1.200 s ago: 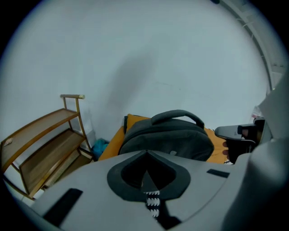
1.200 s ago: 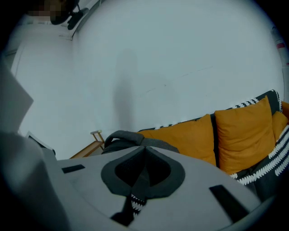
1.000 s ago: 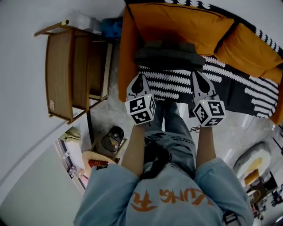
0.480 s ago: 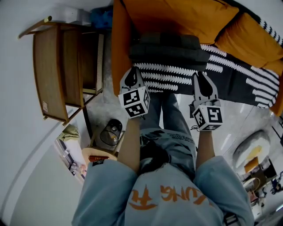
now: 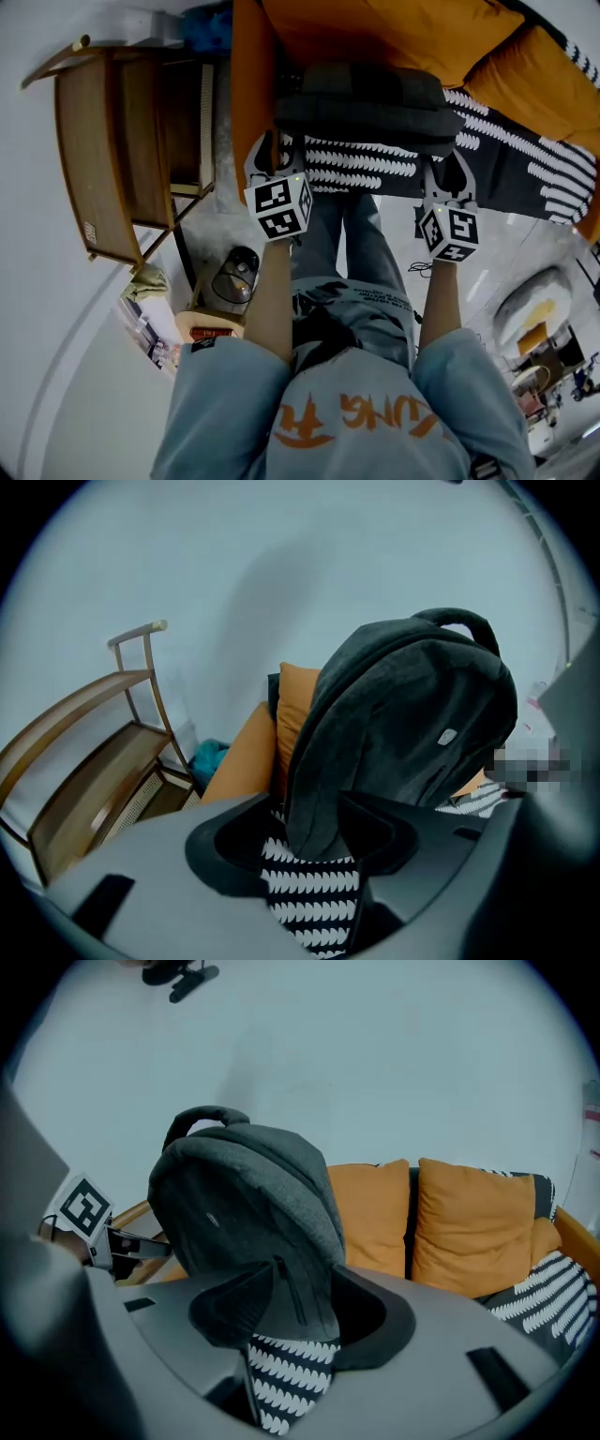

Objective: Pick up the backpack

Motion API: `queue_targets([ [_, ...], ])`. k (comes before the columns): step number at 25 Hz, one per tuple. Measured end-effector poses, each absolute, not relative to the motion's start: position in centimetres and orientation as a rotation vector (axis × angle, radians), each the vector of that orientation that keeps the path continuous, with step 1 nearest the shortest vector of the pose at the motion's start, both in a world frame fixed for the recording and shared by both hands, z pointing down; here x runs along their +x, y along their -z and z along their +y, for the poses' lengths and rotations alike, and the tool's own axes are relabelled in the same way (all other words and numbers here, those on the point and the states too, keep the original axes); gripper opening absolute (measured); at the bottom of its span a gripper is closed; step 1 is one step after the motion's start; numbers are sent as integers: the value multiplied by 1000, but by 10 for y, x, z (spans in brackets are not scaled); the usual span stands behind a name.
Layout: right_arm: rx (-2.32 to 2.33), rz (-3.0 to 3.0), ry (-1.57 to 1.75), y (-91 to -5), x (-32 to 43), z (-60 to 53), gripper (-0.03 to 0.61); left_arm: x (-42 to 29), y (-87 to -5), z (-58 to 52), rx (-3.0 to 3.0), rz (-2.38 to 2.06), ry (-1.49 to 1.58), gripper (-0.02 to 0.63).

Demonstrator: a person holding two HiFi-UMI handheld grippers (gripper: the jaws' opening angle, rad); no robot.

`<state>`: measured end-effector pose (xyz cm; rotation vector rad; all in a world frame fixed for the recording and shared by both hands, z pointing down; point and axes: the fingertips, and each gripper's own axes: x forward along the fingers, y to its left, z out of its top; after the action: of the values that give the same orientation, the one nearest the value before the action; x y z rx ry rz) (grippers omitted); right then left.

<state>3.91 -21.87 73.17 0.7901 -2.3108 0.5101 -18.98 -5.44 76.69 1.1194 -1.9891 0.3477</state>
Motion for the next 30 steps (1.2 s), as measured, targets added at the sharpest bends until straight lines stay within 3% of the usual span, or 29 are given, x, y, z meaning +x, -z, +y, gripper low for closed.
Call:
queue_targets([
  [3,805,-2276,-520,-749,41,-229,268,-197,-777,-60,1151,-1984,-345,242],
  [10,800,-2298,-538,-761,24,-253,274,-205,-788,-84,1284,-1930,-384,250],
  [21,856,-2309,-636,-761,-18,-286,201,-230,-793,-122,1332,-1951,-474,199],
  [25,912,-2263,-694,-763,-22,-287,166,-229,-792,-126,1358,-1909,-494,105],
  [30,924,-2224,-736,-759,-27,-281,130,-229,-791,-119,1333,-1902,-494,92],
])
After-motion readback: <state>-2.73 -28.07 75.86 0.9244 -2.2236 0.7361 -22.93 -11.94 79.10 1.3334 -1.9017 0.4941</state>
